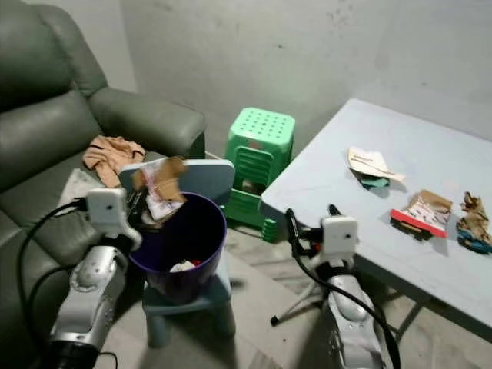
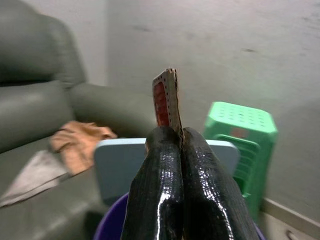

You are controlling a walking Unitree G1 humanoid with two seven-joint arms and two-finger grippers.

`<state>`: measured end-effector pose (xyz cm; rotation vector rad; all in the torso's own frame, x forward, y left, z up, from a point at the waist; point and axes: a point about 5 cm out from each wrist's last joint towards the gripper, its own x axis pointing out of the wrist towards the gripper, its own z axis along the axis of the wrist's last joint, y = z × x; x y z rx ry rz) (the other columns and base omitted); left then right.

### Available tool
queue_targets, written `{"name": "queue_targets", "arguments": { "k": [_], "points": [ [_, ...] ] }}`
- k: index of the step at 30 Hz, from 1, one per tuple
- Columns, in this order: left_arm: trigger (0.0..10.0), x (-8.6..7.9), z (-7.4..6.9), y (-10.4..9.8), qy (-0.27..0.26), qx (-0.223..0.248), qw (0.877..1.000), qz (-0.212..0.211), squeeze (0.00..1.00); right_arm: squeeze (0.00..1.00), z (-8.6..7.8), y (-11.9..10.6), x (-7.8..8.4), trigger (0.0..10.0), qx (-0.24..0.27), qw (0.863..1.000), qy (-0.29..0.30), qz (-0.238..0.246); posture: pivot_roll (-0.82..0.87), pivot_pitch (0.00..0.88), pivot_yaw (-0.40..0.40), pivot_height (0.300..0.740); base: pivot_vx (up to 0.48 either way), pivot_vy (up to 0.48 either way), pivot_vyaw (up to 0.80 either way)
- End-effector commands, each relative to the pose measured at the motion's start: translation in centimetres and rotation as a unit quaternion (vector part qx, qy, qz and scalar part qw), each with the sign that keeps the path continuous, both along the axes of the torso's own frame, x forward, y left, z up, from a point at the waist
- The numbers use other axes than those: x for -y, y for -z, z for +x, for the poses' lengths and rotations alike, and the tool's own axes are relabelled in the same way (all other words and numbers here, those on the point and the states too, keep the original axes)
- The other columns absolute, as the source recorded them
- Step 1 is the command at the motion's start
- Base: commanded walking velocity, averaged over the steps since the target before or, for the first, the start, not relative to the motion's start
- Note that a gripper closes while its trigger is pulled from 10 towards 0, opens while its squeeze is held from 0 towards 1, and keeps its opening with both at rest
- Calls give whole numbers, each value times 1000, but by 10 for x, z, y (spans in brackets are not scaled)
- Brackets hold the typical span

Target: Picking trash to rubbish bin

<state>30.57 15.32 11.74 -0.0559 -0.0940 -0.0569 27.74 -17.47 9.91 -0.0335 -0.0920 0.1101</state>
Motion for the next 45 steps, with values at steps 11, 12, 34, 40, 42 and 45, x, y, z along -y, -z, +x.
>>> {"name": "queue_targets", "arguments": {
  "k": [11, 12, 34, 40, 42, 45],
  "points": [
    [10000, 3, -1, -4, 2, 2, 1000, -10, 0, 0, 2, -4, -2, 10000, 2, 1000, -13, 22, 69, 0, -75, 740, 0, 0, 436],
    [10000, 1, 0, -4, 1, 1, 1000, -6, 0, 0, 2, -4, -3, 10000, 3, 1000, -19, 21, 71, 0, -75, 740, 0, 0, 0],
    [10000, -3, 4, -9, 0, 3, 1000, -27, 0, 0, 0, -10, -20, 10000, 5, 995, -95, 33, 69, 0, -78, 740, 122, 0, 0],
    [10000, -4, 5, -10, -2, 6, 1000, -30, 0, 0, -2, -8, -24, 10000, -1, 993, -112, 32, 71, 0, -81, 740, 479, 0, 0],
    [10000, -4, 5, -10, -3, 6, 999, -31, 0, 0, -3, -8, -26, 10000, -3, 993, -117, 33, 71, 0, -81, 740, 480, 0, 0],
    [10000, -4, 5, -11, -3, 7, 999, -31, 0, 0, -4, -8, -27, 10000, -4, 992, -122, 34, 71, 0, -81, 740, 480, 0, 0]
  ]
}}
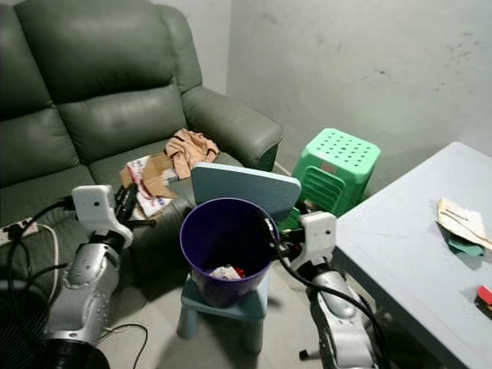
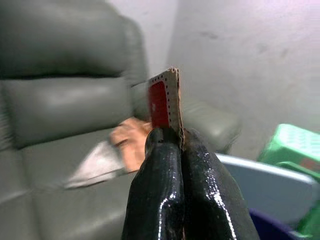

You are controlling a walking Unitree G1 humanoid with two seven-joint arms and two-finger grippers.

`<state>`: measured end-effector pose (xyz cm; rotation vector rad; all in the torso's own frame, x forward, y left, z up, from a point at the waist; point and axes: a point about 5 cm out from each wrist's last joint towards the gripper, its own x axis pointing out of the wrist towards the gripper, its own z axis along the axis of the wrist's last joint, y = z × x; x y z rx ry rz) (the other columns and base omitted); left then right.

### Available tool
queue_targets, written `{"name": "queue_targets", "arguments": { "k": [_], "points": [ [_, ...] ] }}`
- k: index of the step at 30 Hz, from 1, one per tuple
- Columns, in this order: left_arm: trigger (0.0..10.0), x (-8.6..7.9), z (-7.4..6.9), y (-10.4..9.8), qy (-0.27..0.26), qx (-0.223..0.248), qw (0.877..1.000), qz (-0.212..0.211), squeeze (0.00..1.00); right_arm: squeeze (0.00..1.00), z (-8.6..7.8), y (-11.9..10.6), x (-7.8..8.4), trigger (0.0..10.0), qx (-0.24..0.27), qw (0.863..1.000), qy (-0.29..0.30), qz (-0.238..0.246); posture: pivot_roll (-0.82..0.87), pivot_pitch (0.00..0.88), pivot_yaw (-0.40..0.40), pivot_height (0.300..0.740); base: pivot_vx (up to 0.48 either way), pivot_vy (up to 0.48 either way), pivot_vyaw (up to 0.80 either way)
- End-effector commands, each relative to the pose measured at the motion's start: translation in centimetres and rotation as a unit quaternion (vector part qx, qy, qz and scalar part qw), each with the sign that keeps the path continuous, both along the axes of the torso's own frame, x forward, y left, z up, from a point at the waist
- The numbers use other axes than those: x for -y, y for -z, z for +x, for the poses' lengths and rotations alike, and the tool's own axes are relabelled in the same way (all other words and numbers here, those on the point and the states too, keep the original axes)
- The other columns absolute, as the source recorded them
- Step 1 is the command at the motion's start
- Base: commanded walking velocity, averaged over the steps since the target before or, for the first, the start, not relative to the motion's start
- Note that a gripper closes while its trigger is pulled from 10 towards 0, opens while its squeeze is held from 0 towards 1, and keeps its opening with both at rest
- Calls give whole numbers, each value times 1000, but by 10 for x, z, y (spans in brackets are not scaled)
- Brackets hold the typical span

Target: Picking trash to rubbish bin

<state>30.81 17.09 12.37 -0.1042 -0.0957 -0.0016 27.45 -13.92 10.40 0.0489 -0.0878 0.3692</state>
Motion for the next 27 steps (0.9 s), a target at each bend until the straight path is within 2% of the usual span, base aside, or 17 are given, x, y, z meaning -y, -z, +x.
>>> {"name": "queue_targets", "arguments": {
  "k": [1, 6, 14, 21, 27],
  "points": [
    [10000, 14, 2, -5, 23, 11, 1000, -4, 0, 0, -1, -3, 9, 10000, 1, 1000, 8, -1, 70, 0, -80, 740, 480, 0, 0],
    [10000, 15, 2, -6, 16, 16, 1000, -1, 0, 0, -2, -2, 7, 10000, -2, 1000, -3, -3, 68, 0, -80, 740, 0, 0, 0],
    [10000, 16, 0, -5, 24, 18, 1000, -6, 0, 0, -12, 6, -1, 10000, -24, 997, -66, -22, 69, 0, -85, 740, 0, 0, 0],
    [10000, 17, -4, 14, 47, -14, 999, 10, 0, 0, -19, 10, -3, 10000, -46, 990, -116, -59, 69, 0, -92, 740, 0, 0, 0],
    [10000, 16, -4, 28, 64, -38, 997, 14, 0, 0, -33, 23, 2, 10000, -87, 977, -167, -101, 64, 0, -99, 740, 0, 0, 0]
  ]
}}
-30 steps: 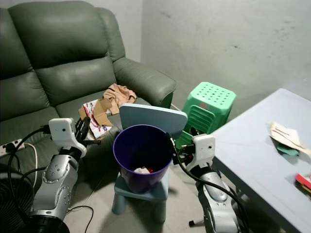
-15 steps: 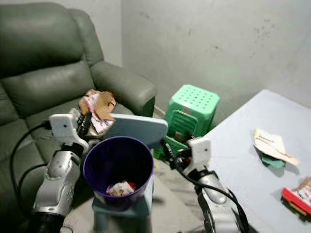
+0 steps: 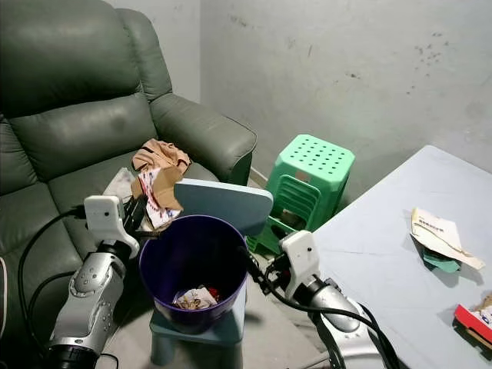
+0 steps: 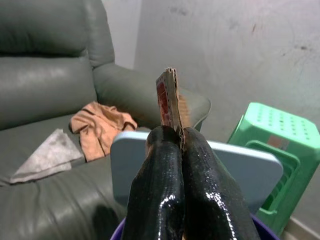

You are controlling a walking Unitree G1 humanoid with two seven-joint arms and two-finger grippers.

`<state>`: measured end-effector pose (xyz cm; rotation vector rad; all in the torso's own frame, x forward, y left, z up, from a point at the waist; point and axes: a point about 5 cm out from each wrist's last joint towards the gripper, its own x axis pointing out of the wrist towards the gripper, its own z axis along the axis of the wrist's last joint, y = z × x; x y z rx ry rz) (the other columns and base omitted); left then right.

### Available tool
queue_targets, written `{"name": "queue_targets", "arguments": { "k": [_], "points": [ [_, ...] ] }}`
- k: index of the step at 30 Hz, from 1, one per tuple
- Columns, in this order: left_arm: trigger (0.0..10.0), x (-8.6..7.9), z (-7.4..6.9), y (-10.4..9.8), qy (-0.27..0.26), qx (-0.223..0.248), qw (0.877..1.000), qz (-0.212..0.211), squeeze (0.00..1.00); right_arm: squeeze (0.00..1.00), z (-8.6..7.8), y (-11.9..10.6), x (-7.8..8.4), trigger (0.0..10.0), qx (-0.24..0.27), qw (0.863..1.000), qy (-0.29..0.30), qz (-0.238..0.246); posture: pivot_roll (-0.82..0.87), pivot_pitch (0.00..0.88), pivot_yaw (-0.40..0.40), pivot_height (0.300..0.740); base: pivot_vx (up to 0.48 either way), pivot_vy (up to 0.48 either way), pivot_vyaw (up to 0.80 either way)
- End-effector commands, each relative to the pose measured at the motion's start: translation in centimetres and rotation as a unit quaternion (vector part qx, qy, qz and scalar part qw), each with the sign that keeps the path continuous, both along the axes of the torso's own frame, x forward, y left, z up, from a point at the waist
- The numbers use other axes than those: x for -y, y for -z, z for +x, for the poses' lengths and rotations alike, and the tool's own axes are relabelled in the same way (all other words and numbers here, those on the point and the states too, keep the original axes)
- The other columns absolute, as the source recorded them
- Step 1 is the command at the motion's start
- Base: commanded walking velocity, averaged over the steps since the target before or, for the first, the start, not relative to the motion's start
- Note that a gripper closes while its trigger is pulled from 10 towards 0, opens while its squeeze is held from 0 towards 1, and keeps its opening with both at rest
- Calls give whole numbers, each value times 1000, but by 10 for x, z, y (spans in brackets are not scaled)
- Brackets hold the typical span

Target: Picking trash to rubbish bin

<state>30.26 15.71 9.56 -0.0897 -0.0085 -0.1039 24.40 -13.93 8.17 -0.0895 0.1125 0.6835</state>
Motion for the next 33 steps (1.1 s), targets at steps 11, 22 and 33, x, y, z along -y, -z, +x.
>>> {"name": "queue_targets", "arguments": {
  "k": [11, 22, 33],
  "points": [
    [10000, -1, 17, 7, 36, -11, 999, 6, 0, 0, -11, 15, 10, 10000, -42, 998, -18, -43, 50, 0, -101, 740, 0, 0, 0],
    [10000, 3, 28, 25, 66, -57, 996, -5, 0, 0, -9, 10, 9, 10000, -35, 999, -12, -37, 34, 0, -100, 740, 0, 0, 0],
    [10000, 20, 22, 50, 99, -108, 989, -18, 0, 0, -8, 4, 10, 10000, -27, 999, -3, -32, 14, 0, -91, 740, 0, 0, 0]
  ]
}}
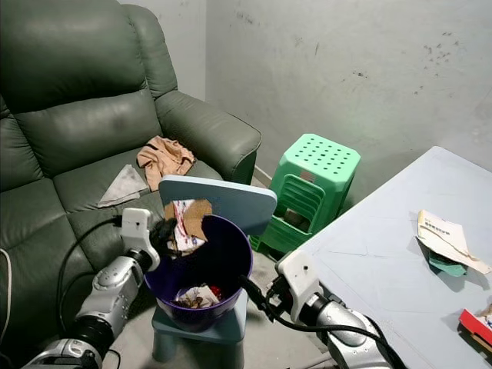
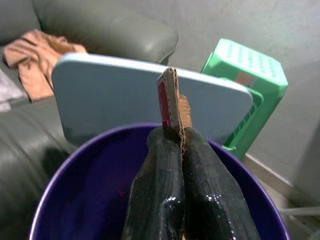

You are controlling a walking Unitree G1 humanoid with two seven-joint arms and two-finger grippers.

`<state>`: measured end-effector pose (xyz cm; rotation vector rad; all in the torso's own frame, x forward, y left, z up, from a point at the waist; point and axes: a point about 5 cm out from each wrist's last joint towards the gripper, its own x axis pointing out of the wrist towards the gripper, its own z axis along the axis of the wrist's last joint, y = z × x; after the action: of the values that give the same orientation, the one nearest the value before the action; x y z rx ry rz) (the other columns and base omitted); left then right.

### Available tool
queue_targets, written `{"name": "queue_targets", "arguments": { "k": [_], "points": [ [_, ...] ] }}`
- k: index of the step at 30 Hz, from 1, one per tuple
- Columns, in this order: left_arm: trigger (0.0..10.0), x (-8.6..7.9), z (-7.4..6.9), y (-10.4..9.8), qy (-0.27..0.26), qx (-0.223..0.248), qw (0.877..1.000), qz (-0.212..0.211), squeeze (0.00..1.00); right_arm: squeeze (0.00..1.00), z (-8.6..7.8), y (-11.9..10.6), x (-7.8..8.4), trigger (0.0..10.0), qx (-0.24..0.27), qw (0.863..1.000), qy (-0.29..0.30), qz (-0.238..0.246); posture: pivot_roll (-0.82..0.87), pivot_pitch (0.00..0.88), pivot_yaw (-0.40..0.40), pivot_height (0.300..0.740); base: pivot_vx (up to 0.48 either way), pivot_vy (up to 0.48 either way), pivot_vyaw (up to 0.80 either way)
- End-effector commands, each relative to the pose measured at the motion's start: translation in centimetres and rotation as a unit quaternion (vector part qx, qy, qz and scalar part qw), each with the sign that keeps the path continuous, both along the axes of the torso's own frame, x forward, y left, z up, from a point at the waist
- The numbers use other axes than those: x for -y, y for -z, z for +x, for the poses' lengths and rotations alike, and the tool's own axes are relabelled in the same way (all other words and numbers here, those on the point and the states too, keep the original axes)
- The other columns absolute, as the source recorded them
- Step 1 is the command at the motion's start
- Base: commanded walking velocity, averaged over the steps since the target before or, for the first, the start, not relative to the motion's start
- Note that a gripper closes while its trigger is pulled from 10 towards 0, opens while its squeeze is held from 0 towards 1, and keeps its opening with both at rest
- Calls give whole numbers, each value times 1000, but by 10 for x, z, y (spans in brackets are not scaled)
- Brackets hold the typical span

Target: Picking trash to rubbish bin

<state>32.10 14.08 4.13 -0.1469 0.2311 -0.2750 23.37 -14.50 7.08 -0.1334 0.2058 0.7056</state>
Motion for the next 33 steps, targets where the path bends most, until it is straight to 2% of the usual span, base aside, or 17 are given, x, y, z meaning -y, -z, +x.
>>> {"name": "queue_targets", "arguments": {
  "k": [1, 2, 3, 4, 5, 16, 27, 33],
  "points": [
    [10000, 4, 3, -2, 8, 5, 1000, -1, 0, 0, 2, -7, 4, 10000, 10, 1000, 9, 5, 14, 0, -91, 740, 0, 0, 0],
    [10000, 5, 2, -2, 8, 2, 1000, -4, 0, 0, 2, -7, 4, 10000, 10, 1000, 10, 6, 14, 0, -91, 740, 0, 0, 0],
    [10000, 6, 1, -1, 14, 3, 1000, -13, 329, 0, 2, -8, 4, 10000, 11, 1000, 13, 8, 10, 0, -90, 740, 0, 0, 0],
    [10000, 7, 1, -1, 15, 4, 1000, -13, 902, 0, 1, -8, 4, 10000, 11, 1000, 14, 9, 10, 0, -88, 740, 0, 0, 0],
    [10000, 7, 1, -1, 18, 7, 1000, -20, 1000, 0, 1, -8, 5, 10000, 11, 1000, 15, 9, 10, 0, -89, 740, 0, 0, 0],
    [10000, -2, 6, -7, 9, 24, 999, -30, 1000, 0, 0, -9, 5, 10000, 10, 1000, 17, 11, 13, 0, -90, 740, 0, 0, 0],
    [10000, -4, 9, -12, 8, 38, 999, -37, 1000, 0, -1, -10, 4, 10000, 9, 1000, 17, 15, 15, 0, -89, 740, 0, 0, 0],
    [10000, -10, 11, -19, -14, 61, 998, -22, 1000, 0, 1, -14, 5, 10000, 23, 999, 26, 31, 9, 0, -80, 740, 0, 0, 0]
  ]
}}
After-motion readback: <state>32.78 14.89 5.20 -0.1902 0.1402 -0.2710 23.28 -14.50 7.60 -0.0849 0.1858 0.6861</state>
